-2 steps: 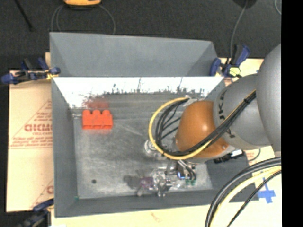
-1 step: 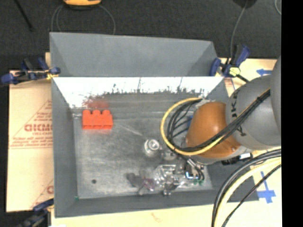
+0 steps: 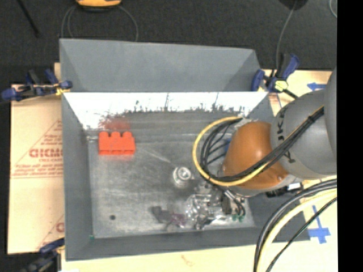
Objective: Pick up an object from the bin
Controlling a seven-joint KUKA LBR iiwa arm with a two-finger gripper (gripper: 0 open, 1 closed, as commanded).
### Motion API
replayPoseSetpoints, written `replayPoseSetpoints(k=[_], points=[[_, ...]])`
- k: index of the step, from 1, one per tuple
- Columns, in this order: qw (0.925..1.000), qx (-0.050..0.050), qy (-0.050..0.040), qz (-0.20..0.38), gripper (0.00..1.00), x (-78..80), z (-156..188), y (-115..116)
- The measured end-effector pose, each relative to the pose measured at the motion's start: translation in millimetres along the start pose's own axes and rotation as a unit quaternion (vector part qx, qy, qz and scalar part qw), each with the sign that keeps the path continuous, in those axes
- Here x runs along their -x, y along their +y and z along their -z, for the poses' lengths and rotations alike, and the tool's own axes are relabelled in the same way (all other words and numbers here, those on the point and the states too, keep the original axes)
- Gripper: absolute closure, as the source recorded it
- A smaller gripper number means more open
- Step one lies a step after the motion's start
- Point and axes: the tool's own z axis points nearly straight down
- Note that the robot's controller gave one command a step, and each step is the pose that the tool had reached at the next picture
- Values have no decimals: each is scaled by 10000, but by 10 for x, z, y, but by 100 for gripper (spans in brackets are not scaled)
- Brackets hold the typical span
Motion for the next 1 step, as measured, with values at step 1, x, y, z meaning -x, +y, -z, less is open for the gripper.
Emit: replayPoseSetpoints(k=[1], points=[[10000, -25, 41, 21, 100, 38, 1091, 1]])
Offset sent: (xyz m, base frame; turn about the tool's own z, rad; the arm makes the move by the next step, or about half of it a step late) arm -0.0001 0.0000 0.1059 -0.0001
